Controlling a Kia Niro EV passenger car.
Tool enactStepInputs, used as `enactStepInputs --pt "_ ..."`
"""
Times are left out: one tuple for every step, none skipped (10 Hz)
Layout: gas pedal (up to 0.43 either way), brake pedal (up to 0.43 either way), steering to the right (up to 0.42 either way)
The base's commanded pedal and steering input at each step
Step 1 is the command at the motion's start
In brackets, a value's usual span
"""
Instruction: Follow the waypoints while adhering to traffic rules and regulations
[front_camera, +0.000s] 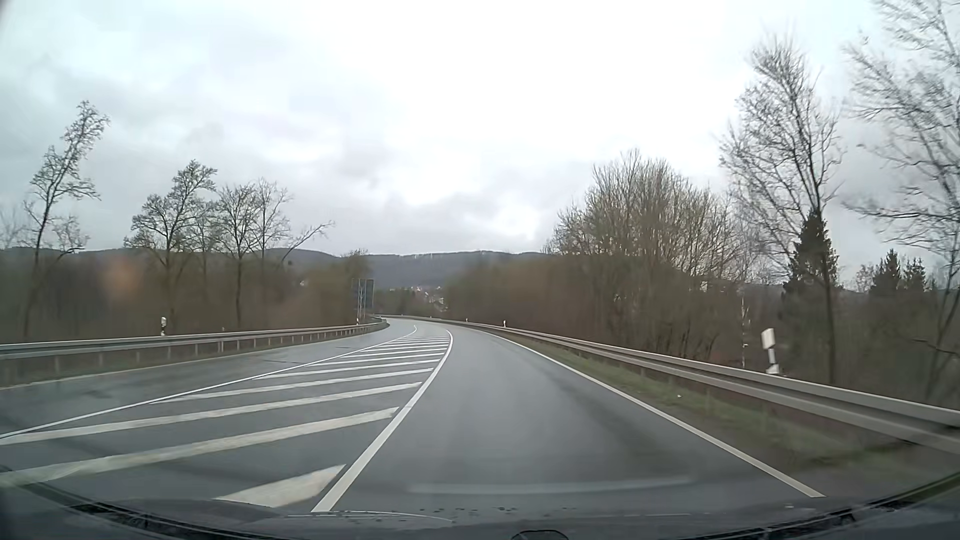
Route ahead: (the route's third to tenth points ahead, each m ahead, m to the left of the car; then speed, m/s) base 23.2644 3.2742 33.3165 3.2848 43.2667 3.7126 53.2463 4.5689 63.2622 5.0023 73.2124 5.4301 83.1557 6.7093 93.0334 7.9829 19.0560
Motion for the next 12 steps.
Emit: enactStepInputs --pt "0.480 0.000 -0.005" --pt "0.480 0.000 -0.010" --pt "0.480 0.000 -0.012" --pt "0.480 0.000 -0.012" --pt "0.488 0.000 -0.012" --pt "0.512 0.000 -0.012" --pt "0.531 0.000 -0.012" --pt "0.539 0.000 -0.013" --pt "0.559 0.000 -0.014" --pt "0.571 0.000 -0.014" --pt "0.591 0.000 -0.013" --pt "0.622 0.000 -0.013"
